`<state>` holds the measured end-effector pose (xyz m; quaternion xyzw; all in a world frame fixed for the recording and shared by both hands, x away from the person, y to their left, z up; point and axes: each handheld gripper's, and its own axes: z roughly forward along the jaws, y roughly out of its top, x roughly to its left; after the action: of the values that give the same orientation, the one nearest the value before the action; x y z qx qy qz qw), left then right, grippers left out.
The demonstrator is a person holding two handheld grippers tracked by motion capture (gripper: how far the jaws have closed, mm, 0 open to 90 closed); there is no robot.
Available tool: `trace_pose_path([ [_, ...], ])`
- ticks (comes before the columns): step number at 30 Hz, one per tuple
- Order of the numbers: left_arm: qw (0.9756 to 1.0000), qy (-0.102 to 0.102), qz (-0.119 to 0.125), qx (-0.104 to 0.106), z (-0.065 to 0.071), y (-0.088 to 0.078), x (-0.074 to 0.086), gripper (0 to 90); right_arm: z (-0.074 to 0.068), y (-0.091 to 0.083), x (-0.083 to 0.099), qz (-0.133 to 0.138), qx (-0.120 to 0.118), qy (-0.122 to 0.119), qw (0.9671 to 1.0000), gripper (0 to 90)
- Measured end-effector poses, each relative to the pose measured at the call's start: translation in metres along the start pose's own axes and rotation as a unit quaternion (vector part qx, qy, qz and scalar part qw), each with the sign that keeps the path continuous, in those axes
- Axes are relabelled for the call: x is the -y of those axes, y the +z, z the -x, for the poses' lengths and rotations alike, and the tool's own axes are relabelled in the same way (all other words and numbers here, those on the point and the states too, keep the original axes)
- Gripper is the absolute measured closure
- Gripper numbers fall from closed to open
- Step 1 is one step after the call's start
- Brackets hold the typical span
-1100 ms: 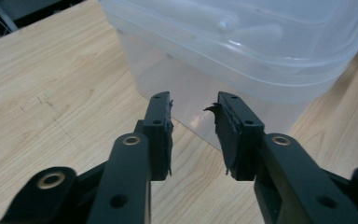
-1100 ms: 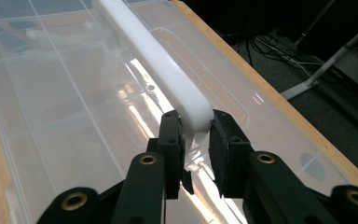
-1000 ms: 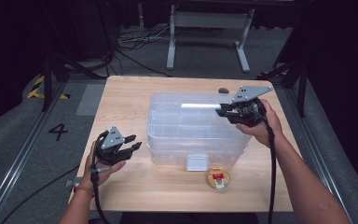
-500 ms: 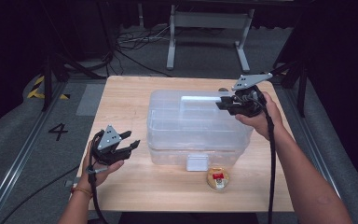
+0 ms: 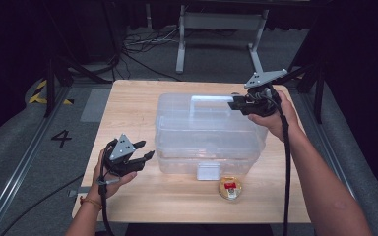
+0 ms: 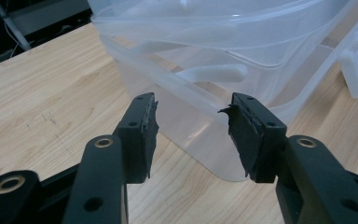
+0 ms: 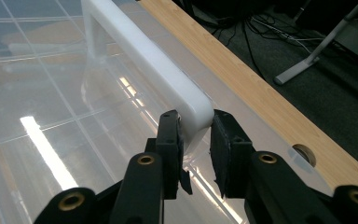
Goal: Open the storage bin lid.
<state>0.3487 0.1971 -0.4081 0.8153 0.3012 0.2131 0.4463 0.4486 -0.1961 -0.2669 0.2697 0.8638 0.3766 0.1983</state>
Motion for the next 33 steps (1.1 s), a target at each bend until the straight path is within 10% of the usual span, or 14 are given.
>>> trace_pose_path([
  [33, 0.9996, 0.014, 0.014, 0.020, 0.004, 0.014, -0.015, 89.6, 0.013, 0.003, -0.019, -0.026, 0.005, -0.003, 0.9996, 73.8],
])
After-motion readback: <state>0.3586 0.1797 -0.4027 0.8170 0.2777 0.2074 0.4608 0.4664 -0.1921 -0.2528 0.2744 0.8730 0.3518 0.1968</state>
